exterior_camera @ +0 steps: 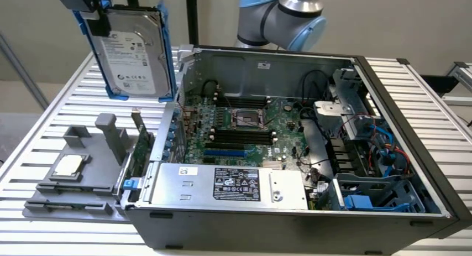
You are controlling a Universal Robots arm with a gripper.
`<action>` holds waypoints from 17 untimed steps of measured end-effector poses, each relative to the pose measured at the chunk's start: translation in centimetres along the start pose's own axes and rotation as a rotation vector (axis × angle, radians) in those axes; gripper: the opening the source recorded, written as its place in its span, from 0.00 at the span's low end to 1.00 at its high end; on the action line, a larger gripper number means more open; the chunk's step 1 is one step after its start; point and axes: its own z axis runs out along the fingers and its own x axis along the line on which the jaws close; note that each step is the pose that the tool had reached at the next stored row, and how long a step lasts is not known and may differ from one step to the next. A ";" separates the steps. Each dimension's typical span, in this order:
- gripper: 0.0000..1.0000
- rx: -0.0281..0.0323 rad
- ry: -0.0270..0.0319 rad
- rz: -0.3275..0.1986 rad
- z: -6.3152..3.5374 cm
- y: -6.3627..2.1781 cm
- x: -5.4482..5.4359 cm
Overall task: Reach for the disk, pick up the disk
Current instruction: 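Pick up the disk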
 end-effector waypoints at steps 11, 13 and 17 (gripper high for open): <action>0.33 -0.0299 0.0004 0.001 -1.24 -3.86 1.1; 0.33 -0.0334 0.0005 0.001 -1.56 -4.67 1.3; 0.33 -0.0381 0.0006 0.001 -1.95 -6.43 1.8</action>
